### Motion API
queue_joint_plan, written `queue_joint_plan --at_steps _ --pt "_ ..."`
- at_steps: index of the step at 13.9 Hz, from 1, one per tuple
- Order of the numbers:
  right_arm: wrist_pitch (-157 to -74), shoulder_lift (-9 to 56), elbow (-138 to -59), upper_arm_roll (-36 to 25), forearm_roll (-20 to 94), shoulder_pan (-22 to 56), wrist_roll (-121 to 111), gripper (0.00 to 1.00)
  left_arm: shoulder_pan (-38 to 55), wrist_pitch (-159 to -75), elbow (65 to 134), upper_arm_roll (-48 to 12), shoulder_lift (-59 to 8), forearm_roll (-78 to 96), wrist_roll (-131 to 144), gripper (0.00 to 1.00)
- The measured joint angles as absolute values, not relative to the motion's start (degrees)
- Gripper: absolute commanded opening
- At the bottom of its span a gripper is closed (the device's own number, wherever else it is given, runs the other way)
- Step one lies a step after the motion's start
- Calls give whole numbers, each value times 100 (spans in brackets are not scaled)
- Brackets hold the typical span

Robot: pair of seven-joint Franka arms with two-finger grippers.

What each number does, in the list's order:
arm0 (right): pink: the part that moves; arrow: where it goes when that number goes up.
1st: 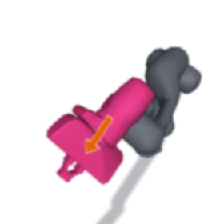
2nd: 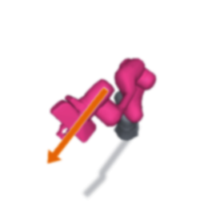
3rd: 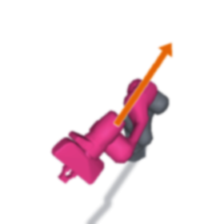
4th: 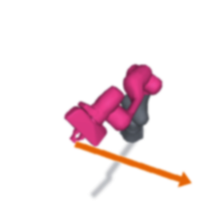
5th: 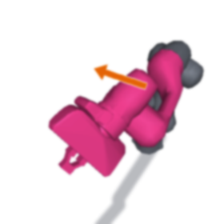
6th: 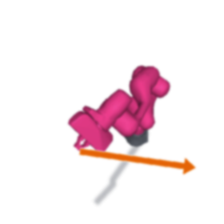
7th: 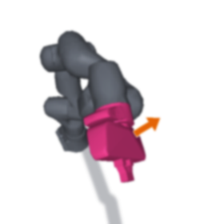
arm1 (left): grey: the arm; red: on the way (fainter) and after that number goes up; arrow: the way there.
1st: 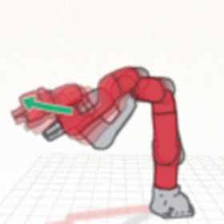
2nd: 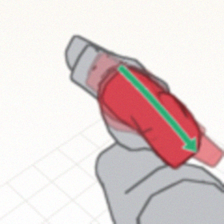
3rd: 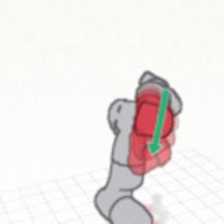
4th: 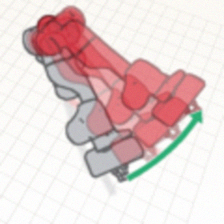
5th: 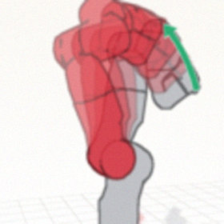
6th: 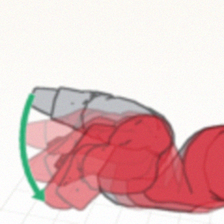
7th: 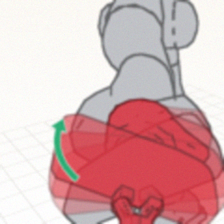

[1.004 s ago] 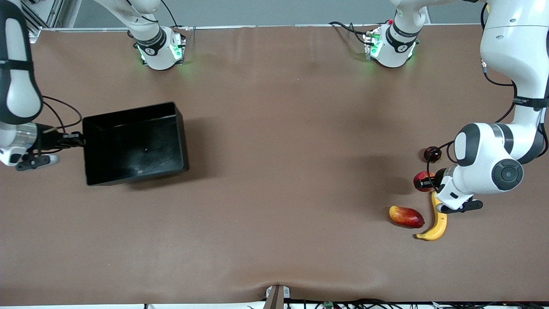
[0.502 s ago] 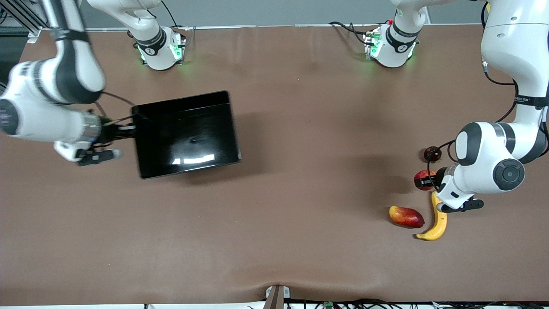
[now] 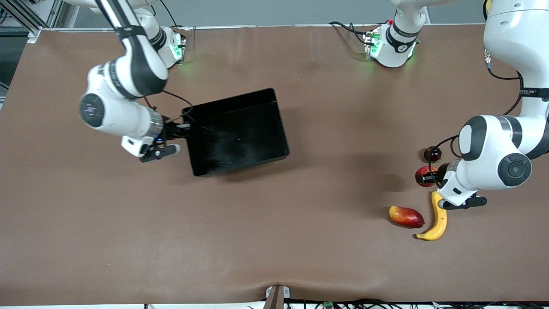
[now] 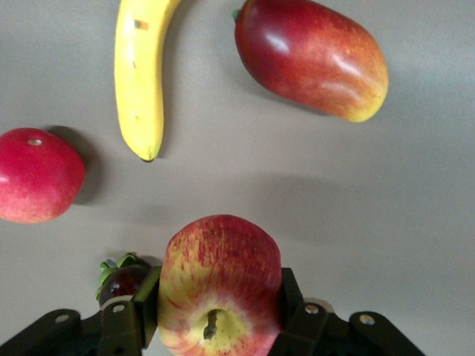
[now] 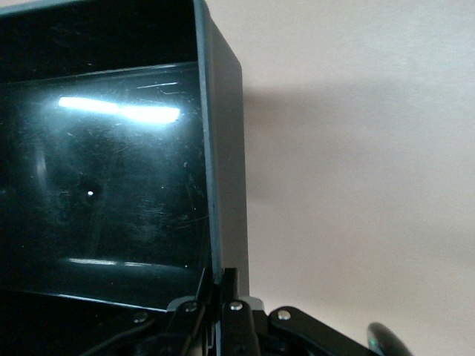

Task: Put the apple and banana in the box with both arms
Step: 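Push the box further with the right gripper while the left gripper carries the apple, then lower the apple into the box with the left gripper while the right gripper withdraws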

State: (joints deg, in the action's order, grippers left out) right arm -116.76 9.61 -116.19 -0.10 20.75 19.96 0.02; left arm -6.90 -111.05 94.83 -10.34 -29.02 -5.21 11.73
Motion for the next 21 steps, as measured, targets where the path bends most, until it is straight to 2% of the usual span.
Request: queue_joint_plan --at_steps 9,10,11,15,17,21 --pt "-13976 2094 -11611 -9 2122 4009 2484 0 45 -11094 9594 -1482 -2914 -453 2806 0" --pt "-14162 2206 -11606 -9 2126 4100 2578 18 81 -11094 9613 -1629 -2914 -451 3026 0" --pt "-14295 2284 -11583 -10 2129 4148 2652 99 103 -11094 9631 -1775 -2914 -451 3233 0" --pt "-14291 2350 -11216 -77 2139 4155 2678 100 237 -11095 9642 -2357 -2913 -448 4126 0" --pt "-13875 2349 -10891 -174 2126 4137 2677 100 472 -11098 9641 -2484 -2912 -448 4639 0" --pt "-11286 2337 -9223 -456 1444 3714 2649 100 1076 -11175 9689 -2522 -2914 -448 5496 0"
